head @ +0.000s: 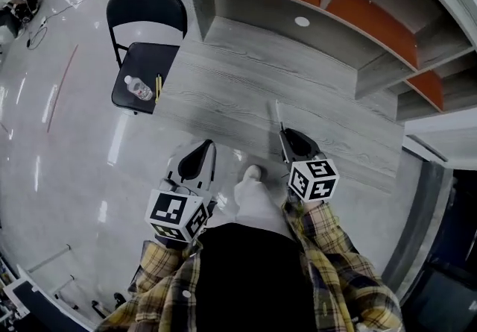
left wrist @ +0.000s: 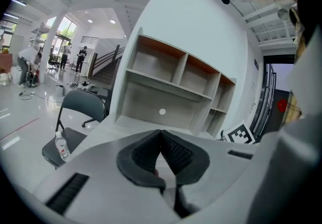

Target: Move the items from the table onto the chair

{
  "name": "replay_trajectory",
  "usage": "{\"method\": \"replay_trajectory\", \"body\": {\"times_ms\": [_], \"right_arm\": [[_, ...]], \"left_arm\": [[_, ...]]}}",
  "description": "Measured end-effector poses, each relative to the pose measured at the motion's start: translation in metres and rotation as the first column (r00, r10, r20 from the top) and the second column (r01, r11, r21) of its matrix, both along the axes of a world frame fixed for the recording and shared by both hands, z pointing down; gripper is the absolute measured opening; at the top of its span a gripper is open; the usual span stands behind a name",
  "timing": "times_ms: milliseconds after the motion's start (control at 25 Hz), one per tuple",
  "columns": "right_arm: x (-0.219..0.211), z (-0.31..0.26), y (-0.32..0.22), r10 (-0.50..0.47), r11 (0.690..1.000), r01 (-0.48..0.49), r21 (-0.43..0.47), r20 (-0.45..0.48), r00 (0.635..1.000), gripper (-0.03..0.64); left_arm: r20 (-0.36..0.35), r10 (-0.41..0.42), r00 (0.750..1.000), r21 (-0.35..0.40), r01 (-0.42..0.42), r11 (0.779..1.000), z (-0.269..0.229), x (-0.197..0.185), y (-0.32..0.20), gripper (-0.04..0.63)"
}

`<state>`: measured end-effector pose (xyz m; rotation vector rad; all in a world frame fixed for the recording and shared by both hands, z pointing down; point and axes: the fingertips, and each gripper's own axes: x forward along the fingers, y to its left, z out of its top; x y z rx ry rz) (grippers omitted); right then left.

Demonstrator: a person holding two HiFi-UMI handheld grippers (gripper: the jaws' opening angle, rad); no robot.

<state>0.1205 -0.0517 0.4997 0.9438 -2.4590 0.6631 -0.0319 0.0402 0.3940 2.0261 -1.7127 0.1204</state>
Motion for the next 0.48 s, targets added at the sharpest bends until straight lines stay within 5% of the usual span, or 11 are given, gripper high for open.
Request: {"method": "replay_trajectory", "body": {"times_ms": [240,480], "right_arm": [[-0.155,-0.011,0.033,-0.198,0.980,0.198,0.017,0.008,0.980,0.064],[-0.308,-0.011,0.075,-0.293,0.956,0.293,-0.004,0.033,0.956,0.064]], "left_arm": [[-0.012,-0.076,0.997,-0.008,0.075,0.997,0.003,-0.113,0.026,0.005],[-0.018,-0.141,0.990,-0.019,0.141,0.990,0.011,-0.243,0.056,0.005]]}}
